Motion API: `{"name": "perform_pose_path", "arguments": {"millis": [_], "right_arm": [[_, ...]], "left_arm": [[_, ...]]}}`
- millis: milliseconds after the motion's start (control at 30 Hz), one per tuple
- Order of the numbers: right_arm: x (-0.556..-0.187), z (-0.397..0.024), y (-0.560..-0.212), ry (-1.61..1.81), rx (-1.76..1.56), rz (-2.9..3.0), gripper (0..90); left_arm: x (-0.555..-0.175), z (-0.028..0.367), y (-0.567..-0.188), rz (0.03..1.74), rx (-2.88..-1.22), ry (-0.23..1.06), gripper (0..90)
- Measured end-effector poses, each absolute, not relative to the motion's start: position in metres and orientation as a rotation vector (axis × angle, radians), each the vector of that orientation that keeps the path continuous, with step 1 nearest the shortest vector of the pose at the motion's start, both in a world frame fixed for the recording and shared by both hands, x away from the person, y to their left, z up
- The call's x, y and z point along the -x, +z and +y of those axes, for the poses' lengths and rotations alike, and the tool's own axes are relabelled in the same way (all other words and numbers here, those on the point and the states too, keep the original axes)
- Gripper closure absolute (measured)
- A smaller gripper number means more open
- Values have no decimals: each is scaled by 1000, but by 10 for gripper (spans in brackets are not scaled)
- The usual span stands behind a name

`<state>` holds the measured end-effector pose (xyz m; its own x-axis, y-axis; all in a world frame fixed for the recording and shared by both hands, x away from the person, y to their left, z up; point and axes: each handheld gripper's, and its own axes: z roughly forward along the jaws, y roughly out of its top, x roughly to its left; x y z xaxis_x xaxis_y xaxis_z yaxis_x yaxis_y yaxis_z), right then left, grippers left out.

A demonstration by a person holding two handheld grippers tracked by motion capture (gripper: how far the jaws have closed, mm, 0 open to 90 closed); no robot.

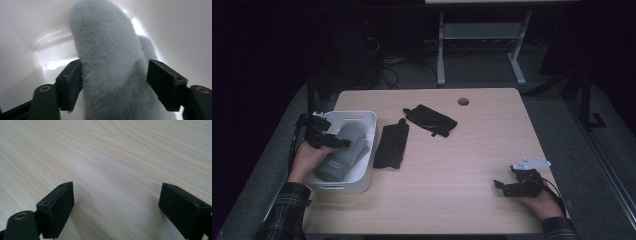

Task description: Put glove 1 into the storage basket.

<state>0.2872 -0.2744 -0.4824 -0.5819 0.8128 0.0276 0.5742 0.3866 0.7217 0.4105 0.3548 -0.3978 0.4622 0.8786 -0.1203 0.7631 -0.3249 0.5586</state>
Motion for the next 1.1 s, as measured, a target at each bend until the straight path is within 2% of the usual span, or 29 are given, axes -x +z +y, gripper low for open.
{"name": "perform_pose_path", "arguments": {"millis": [233, 400, 833, 1100], "right_arm": [[-287, -274, -482, 1009, -1207, 2320, 127], [-287, -274, -482, 1009, -1207, 2319, 127], [-287, -274, -482, 1011, -1206, 2321, 125], [-287, -274, -482, 1012, -1205, 2322, 125]], "left_arm": [[-406, 355, -385, 1342, -2124, 324, 200], [-400, 342, -370, 1276, -2106, 333, 199], [-378, 282, -345, 1073, -2108, 336, 199], [-365, 237, -344, 959, -2131, 297, 199]]}}
